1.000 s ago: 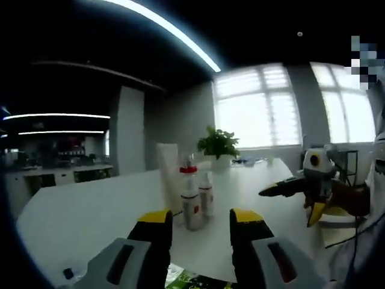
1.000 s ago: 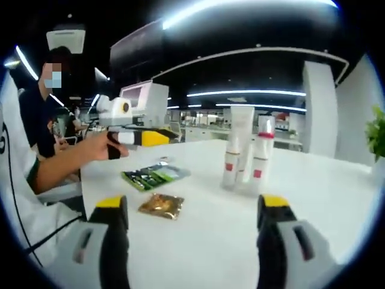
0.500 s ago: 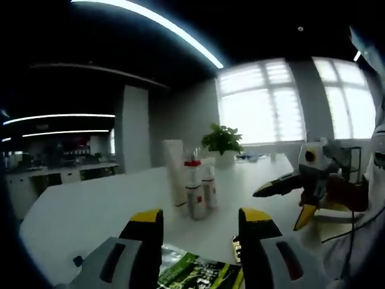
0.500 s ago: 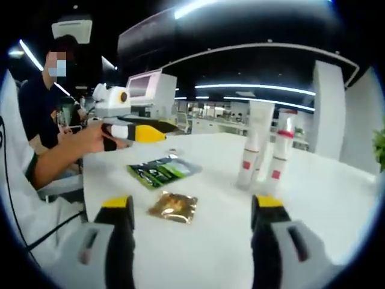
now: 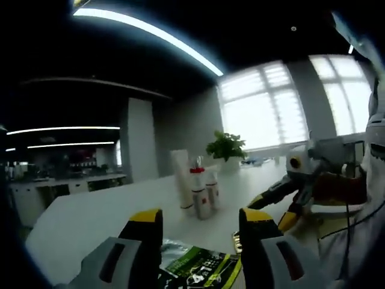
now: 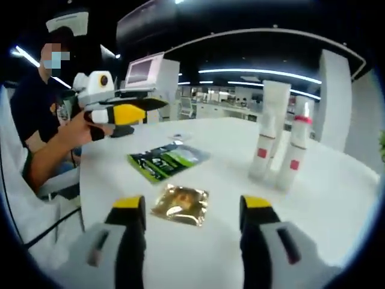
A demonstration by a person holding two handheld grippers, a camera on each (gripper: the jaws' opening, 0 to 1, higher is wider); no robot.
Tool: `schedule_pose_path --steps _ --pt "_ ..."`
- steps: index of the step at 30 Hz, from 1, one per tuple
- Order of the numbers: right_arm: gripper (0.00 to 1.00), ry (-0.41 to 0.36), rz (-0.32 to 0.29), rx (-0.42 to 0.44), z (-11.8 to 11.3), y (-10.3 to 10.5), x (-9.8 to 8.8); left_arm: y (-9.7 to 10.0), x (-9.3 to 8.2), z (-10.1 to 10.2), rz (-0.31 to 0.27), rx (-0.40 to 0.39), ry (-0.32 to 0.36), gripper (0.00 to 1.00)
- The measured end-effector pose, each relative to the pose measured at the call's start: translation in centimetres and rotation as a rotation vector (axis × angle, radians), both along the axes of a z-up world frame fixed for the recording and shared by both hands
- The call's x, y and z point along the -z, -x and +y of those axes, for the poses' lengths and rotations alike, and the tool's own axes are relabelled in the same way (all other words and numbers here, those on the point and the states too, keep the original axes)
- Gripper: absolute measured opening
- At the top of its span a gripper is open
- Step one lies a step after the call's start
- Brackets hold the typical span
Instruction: Arrange the skincare products in the storage area until every visible bottle or jar stands upright without overlapping.
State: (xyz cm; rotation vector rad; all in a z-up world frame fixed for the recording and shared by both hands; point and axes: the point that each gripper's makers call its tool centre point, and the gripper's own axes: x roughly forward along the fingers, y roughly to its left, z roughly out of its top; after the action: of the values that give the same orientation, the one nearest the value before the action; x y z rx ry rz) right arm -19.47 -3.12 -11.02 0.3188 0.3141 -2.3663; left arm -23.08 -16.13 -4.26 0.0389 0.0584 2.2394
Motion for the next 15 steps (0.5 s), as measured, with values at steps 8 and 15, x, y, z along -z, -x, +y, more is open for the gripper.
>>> schedule_pose_path --steps 8,15 --pt "0.55 -0.038 -0.028 0.0 -0.1 0.7 0.8 -0.2 1.1 -1.0 -0.058 -0.021 -0.047 0.51" --pt "0.55 -0.062 -0.065 -0.051 -1.0 0.8 1.6 -0.5 1.9 -0.7 -0.096 -0.033 -0.051 0.65"
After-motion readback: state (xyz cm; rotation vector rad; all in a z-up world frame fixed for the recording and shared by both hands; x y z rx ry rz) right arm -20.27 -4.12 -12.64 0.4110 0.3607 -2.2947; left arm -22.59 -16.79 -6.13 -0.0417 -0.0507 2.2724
